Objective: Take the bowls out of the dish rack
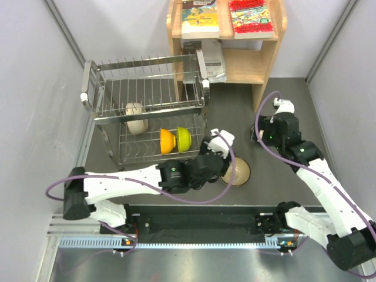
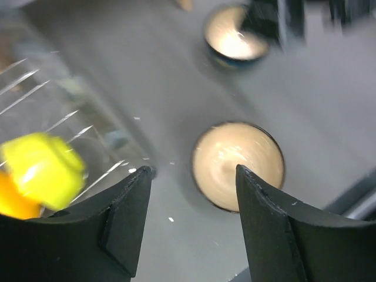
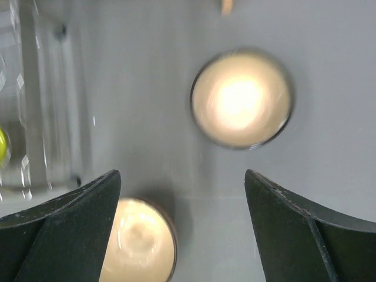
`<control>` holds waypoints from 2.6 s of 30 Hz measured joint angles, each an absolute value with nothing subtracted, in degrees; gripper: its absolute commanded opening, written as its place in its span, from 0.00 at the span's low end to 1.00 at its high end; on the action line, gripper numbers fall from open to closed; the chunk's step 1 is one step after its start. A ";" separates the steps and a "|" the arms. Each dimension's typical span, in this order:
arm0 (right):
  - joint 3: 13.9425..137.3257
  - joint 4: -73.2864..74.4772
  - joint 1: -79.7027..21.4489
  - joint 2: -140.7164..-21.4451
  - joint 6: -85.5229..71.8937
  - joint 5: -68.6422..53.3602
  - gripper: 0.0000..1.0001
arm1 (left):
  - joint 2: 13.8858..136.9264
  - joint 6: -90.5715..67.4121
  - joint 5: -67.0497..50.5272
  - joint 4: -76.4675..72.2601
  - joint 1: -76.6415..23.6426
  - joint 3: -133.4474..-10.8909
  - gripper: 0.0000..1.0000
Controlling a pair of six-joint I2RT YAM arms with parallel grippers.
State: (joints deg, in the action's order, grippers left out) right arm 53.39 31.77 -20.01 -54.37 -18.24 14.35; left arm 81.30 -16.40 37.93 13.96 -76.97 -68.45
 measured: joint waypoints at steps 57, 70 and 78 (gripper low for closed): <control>36.49 27.18 -22.87 -67.02 -28.42 1.21 0.00 | 67.44 -30.15 44.53 14.20 -75.61 -50.83 0.66; 42.96 35.09 -23.16 -61.30 -27.07 6.74 0.00 | 63.70 -30.50 46.87 15.14 -75.61 -49.25 0.66; 51.99 36.42 -22.28 -61.87 -26.15 11.00 0.00 | 62.83 -31.90 47.48 17.30 -75.61 -48.53 0.65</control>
State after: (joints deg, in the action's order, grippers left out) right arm 51.99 36.42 -22.28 -61.87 -26.15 11.00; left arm 62.83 -31.90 47.48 17.30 -75.61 -48.53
